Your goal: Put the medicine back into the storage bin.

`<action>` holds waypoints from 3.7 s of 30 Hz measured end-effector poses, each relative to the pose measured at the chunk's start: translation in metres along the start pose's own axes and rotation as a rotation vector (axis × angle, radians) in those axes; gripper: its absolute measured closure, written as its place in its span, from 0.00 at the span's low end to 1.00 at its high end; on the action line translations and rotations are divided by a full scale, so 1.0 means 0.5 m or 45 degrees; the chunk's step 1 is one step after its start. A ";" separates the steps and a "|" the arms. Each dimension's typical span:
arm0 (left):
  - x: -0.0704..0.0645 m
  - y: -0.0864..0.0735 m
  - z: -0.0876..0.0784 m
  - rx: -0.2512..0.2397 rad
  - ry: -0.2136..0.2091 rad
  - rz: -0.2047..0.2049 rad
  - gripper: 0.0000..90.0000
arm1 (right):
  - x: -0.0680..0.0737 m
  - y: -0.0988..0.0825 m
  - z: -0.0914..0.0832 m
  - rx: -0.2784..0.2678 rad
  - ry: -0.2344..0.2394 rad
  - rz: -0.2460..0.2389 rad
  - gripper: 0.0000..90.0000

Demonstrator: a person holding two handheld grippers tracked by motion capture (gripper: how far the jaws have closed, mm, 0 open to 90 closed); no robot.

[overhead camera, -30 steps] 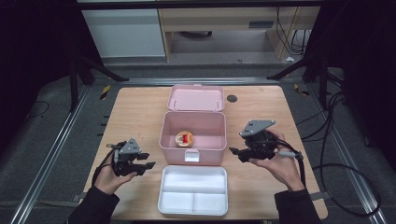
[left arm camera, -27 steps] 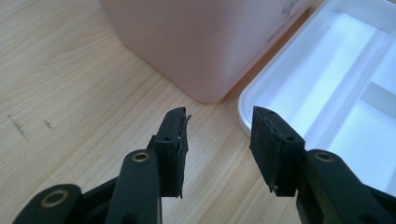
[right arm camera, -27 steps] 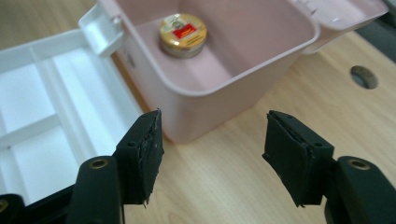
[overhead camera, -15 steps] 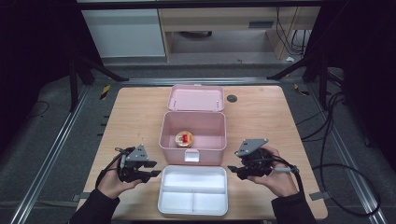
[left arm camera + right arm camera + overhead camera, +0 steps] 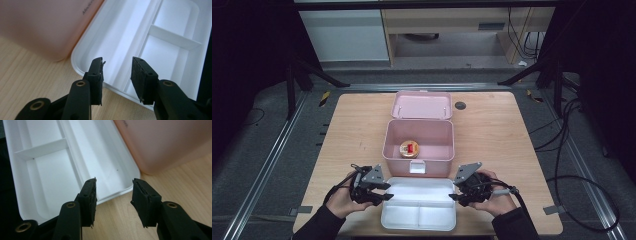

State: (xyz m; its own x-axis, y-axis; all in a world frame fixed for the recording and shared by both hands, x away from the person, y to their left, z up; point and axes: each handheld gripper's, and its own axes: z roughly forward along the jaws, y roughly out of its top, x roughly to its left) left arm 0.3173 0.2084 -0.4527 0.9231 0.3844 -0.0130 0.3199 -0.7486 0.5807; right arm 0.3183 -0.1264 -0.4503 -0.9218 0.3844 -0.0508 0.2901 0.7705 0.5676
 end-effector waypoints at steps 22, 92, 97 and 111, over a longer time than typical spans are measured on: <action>-0.025 0.008 0.063 0.231 -0.092 0.165 0.79 | 0.044 0.020 0.073 0.215 0.127 -0.115 0.78; -0.019 0.163 -0.120 0.298 -0.153 0.468 0.99 | 0.020 0.160 -0.107 0.264 0.185 -0.243 0.95; 0.011 0.183 -0.139 0.288 -0.138 0.472 0.99 | -0.008 0.184 -0.118 0.237 0.169 -0.257 0.95; 0.102 0.238 -0.167 0.247 -0.101 0.457 0.99 | -0.104 0.242 -0.137 0.179 0.124 -0.274 0.95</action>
State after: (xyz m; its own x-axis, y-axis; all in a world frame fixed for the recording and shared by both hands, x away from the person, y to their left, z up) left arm 0.3850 0.1838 -0.3164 0.9945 0.0431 0.0956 0.0018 -0.9184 0.3956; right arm 0.3835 -0.0881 -0.3228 -0.9845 0.1589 -0.0748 0.1115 0.8948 0.4323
